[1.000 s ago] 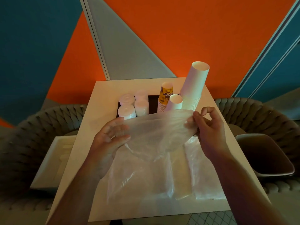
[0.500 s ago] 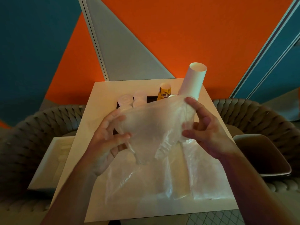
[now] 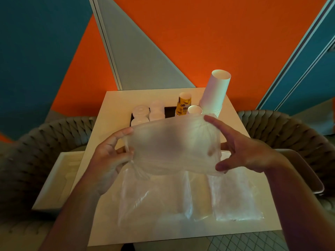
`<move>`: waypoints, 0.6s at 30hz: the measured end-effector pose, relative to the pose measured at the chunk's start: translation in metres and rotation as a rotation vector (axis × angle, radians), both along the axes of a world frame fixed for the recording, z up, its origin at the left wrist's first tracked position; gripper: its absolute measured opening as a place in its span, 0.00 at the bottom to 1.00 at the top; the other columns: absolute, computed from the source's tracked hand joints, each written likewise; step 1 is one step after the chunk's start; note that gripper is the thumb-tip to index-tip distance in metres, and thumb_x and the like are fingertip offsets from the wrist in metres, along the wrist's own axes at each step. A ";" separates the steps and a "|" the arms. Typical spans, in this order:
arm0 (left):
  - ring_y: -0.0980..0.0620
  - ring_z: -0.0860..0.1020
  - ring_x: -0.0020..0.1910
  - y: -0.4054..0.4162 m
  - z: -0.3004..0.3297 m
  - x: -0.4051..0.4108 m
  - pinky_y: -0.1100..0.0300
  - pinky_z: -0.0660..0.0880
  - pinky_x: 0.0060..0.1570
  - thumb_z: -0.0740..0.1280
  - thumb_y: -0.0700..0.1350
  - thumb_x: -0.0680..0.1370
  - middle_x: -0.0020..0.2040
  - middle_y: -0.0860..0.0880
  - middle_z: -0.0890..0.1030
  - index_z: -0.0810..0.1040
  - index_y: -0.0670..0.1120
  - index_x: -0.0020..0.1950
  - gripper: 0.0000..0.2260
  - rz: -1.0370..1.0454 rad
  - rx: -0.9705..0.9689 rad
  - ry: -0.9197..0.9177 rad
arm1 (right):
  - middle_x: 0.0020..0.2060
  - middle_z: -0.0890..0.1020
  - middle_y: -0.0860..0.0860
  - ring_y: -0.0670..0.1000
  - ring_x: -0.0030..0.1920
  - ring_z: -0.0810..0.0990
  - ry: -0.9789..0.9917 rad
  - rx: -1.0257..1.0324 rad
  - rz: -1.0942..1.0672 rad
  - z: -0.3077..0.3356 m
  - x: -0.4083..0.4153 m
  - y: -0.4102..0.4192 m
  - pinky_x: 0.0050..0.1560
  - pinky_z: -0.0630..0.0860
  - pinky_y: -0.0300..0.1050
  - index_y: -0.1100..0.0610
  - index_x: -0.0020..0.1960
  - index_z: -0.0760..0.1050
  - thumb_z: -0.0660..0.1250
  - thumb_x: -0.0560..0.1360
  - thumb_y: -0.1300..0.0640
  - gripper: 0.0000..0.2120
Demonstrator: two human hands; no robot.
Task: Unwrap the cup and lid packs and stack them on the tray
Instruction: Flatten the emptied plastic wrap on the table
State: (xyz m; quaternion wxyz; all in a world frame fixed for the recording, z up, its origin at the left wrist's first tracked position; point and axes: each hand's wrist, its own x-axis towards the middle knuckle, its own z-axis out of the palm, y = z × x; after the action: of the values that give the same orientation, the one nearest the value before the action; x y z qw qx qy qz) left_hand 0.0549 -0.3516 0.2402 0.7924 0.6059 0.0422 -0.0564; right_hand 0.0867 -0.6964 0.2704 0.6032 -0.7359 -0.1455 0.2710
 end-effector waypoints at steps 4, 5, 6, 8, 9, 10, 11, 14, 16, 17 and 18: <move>0.51 0.79 0.41 0.003 -0.007 0.000 0.59 0.80 0.39 0.61 0.20 0.72 0.48 0.46 0.81 0.75 0.53 0.69 0.35 -0.071 0.015 0.023 | 0.66 0.75 0.34 0.60 0.59 0.83 -0.040 0.083 -0.122 -0.003 -0.001 0.007 0.58 0.79 0.67 0.37 0.77 0.63 0.75 0.67 0.75 0.51; 0.51 0.79 0.42 0.003 -0.009 -0.001 0.59 0.80 0.38 0.61 0.19 0.72 0.49 0.46 0.81 0.75 0.53 0.70 0.36 -0.088 0.004 0.027 | 0.66 0.77 0.39 0.61 0.59 0.82 -0.059 0.131 -0.194 -0.005 -0.001 0.012 0.59 0.79 0.68 0.40 0.76 0.65 0.75 0.68 0.74 0.47; 0.51 0.80 0.43 0.001 -0.011 -0.002 0.59 0.80 0.38 0.61 0.20 0.72 0.51 0.47 0.81 0.74 0.53 0.70 0.36 -0.095 -0.008 0.030 | 0.64 0.79 0.43 0.62 0.59 0.82 -0.075 0.173 -0.260 -0.008 -0.002 0.017 0.59 0.79 0.68 0.41 0.75 0.67 0.75 0.68 0.73 0.44; 0.51 0.81 0.46 -0.003 -0.014 -0.004 0.58 0.81 0.40 0.63 0.22 0.73 0.56 0.55 0.82 0.74 0.53 0.70 0.34 -0.072 -0.038 0.018 | 0.61 0.81 0.41 0.60 0.58 0.83 -0.129 0.169 -0.330 -0.011 -0.004 0.027 0.55 0.81 0.66 0.41 0.74 0.69 0.76 0.67 0.72 0.44; 0.52 0.81 0.47 -0.005 -0.015 -0.005 0.57 0.81 0.42 0.65 0.25 0.73 0.58 0.58 0.82 0.73 0.53 0.71 0.33 -0.050 -0.053 0.004 | 0.60 0.80 0.37 0.56 0.56 0.84 -0.162 0.128 -0.335 -0.011 -0.005 0.031 0.52 0.83 0.63 0.40 0.75 0.68 0.78 0.67 0.71 0.45; 0.52 0.82 0.48 -0.006 -0.017 -0.005 0.55 0.82 0.43 0.69 0.28 0.71 0.58 0.59 0.82 0.73 0.53 0.71 0.33 -0.028 -0.061 -0.004 | 0.62 0.77 0.35 0.53 0.55 0.85 -0.187 0.084 -0.324 -0.012 -0.005 0.034 0.48 0.84 0.61 0.38 0.75 0.66 0.79 0.66 0.71 0.48; 0.51 0.83 0.49 -0.009 -0.019 -0.006 0.53 0.82 0.45 0.72 0.31 0.68 0.56 0.59 0.83 0.72 0.54 0.72 0.35 -0.016 -0.056 -0.002 | 0.67 0.72 0.36 0.50 0.56 0.84 -0.201 0.039 -0.297 -0.012 -0.005 0.035 0.46 0.85 0.58 0.35 0.76 0.64 0.80 0.66 0.70 0.50; 0.48 0.82 0.56 -0.014 -0.025 -0.007 0.45 0.82 0.51 0.78 0.32 0.62 0.59 0.55 0.82 0.69 0.62 0.71 0.44 -0.023 0.044 0.049 | 0.76 0.61 0.36 0.48 0.70 0.73 -0.224 -0.124 -0.145 -0.010 -0.004 0.034 0.62 0.80 0.57 0.27 0.75 0.54 0.84 0.64 0.62 0.57; 0.46 0.79 0.61 -0.012 -0.029 -0.007 0.45 0.82 0.53 0.81 0.31 0.60 0.64 0.53 0.77 0.67 0.67 0.70 0.50 -0.067 0.134 0.056 | 0.77 0.58 0.35 0.47 0.76 0.64 -0.208 -0.171 -0.057 -0.007 -0.003 0.029 0.71 0.73 0.56 0.25 0.75 0.51 0.85 0.62 0.58 0.60; 0.46 0.78 0.62 -0.009 -0.031 -0.008 0.45 0.82 0.53 0.82 0.32 0.59 0.65 0.53 0.75 0.67 0.69 0.70 0.51 -0.095 0.165 0.053 | 0.77 0.58 0.35 0.47 0.75 0.67 -0.183 -0.176 -0.029 -0.005 -0.002 0.026 0.70 0.74 0.56 0.25 0.76 0.50 0.85 0.62 0.59 0.61; 0.47 0.78 0.62 -0.005 -0.032 -0.009 0.45 0.82 0.52 0.83 0.34 0.58 0.66 0.54 0.74 0.66 0.70 0.70 0.51 -0.121 0.177 0.050 | 0.76 0.59 0.33 0.48 0.71 0.72 -0.154 -0.177 -0.008 -0.002 -0.001 0.022 0.67 0.76 0.56 0.25 0.76 0.49 0.85 0.62 0.60 0.62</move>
State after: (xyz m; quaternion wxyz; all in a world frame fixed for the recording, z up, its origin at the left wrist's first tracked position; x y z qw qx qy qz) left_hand 0.0464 -0.3563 0.2079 0.7296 0.6734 0.0302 -0.1152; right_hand 0.0855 -0.6748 0.2686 0.5238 -0.8056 -0.1640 0.2232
